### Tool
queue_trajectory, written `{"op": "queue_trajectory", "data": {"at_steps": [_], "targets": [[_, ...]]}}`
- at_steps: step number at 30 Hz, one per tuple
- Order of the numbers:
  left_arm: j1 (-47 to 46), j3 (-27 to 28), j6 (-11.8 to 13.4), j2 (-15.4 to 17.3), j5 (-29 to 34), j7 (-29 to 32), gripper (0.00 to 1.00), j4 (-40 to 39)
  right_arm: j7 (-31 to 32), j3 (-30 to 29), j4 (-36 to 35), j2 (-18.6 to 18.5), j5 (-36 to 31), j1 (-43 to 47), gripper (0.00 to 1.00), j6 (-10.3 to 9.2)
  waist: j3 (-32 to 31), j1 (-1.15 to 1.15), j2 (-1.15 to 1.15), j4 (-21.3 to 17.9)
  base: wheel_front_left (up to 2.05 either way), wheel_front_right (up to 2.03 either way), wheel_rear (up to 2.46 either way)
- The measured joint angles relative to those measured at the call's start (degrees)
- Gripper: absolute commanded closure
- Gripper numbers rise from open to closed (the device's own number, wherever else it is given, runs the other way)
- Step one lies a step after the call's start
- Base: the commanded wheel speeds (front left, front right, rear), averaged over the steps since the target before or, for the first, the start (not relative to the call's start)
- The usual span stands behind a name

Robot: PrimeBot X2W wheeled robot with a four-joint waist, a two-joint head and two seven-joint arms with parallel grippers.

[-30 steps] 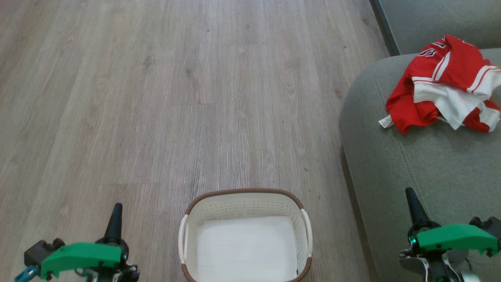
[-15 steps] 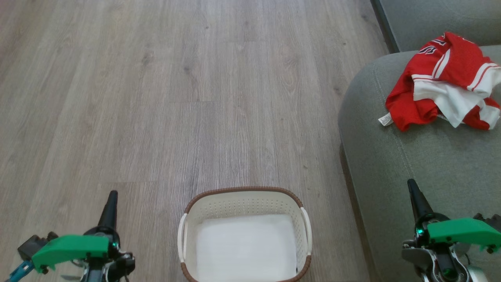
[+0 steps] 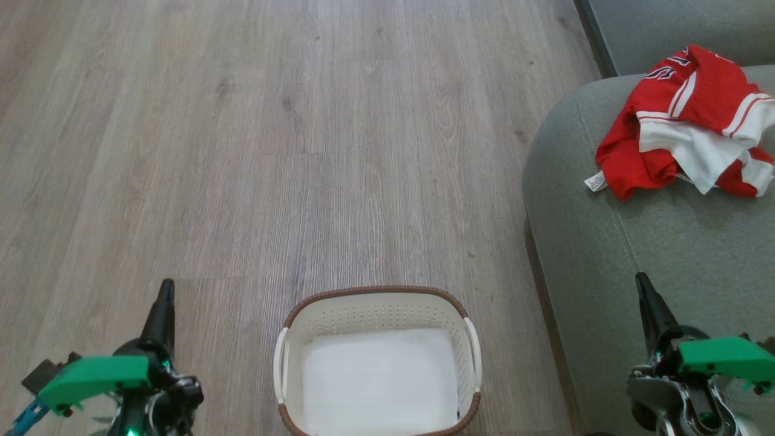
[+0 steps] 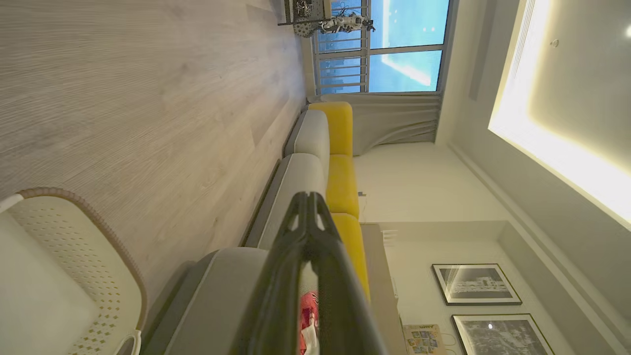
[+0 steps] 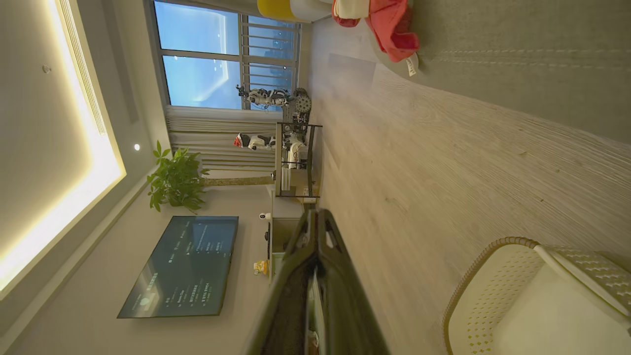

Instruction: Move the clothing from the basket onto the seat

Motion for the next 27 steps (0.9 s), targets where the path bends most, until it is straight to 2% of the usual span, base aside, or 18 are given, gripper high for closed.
{"op": "queue_trajectory", "data": {"at_steps": [7, 27], "targets": [[-1.13, 1.13, -0.99, -0.18, -4.39, 0.99, 1.00, -0.04, 1.10, -0.38, -0.52, 0.01, 4.81, -1.20, 1.00, 0.00, 0.22, 0.00, 0.00, -0.10, 0.00, 0.00, 0.00], [-1.18, 1.14, -0.99, -0.34, -4.47, 0.99, 1.00, -0.04, 1.10, -0.41, -0.57, 0.01, 4.83, -1.21, 1.00, 0.00, 0.22, 0.00, 0.00, -0.10, 0.00, 0.00, 0.00]]}}
